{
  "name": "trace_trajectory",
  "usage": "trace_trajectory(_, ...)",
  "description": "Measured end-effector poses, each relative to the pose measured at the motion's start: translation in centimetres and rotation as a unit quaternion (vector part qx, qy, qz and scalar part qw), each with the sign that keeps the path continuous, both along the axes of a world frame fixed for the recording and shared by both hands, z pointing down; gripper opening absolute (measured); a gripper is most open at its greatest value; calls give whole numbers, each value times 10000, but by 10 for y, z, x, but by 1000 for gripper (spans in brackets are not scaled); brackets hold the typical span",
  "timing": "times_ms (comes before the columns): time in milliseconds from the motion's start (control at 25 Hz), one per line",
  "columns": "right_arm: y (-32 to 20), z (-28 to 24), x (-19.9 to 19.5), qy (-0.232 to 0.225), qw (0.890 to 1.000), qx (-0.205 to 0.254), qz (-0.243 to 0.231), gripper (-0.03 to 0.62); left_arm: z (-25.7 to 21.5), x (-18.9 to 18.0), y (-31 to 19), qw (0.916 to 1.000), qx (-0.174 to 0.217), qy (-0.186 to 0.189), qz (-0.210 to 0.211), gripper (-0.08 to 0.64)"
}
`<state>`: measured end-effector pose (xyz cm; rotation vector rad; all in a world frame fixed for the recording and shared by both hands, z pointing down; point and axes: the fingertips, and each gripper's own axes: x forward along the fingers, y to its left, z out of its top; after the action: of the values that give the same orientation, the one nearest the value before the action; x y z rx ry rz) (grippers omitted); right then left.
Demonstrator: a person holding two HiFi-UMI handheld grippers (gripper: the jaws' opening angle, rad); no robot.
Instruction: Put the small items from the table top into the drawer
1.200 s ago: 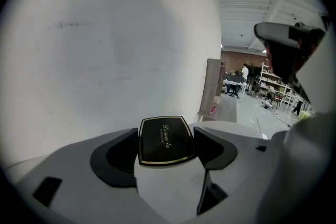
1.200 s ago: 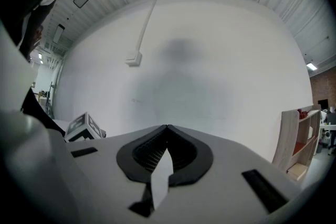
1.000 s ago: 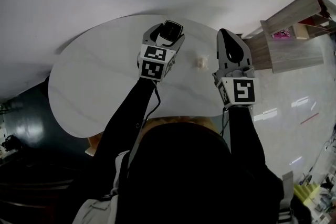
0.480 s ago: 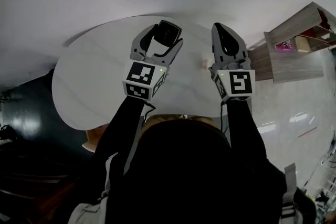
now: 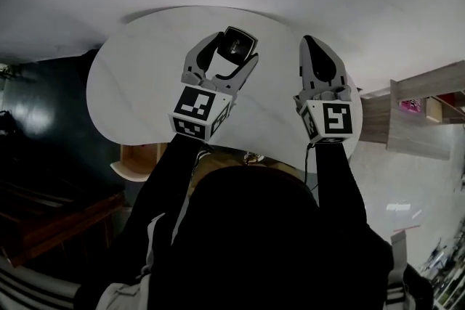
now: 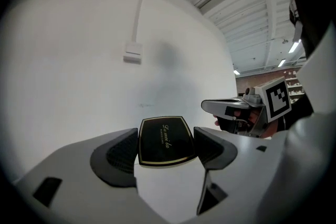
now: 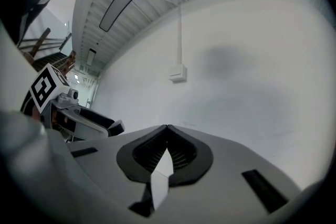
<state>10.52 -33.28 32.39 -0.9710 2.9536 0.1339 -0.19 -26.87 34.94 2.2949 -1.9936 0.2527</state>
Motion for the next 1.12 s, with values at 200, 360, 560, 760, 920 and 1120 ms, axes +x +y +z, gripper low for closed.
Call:
trace_trajectory(200, 40, -2, -78, -5, 9974, 27, -726, 26, -5, -66, 57, 9975, 63, -61, -706, 348)
trace_trajectory(360, 95, -5, -147, -59, 9902, 45, -1397, 26, -13, -121, 121, 9914, 139, -64, -1302, 348)
trace_trajectory(560, 171, -7, -226, -21, 9755, -16, -2200, 26, -16, -184, 201, 9791, 113, -84, -2031, 348)
trace_trajectory(760, 245, -7, -296, -57, 9529, -48, -3033, 26, -11, -233, 281, 9601, 3, -182, -2790, 348)
trace_trajectory(920, 292, -9, -335, -86, 9403, 12, -3403, 26, -16, -263, 329, 9508, 24, -196, -3092, 348)
trace_trajectory(1120, 358, 4, -378, 85, 9231, -89, -3844, 26, -15, -293, 382, 9398, 43, -185, -3411, 348)
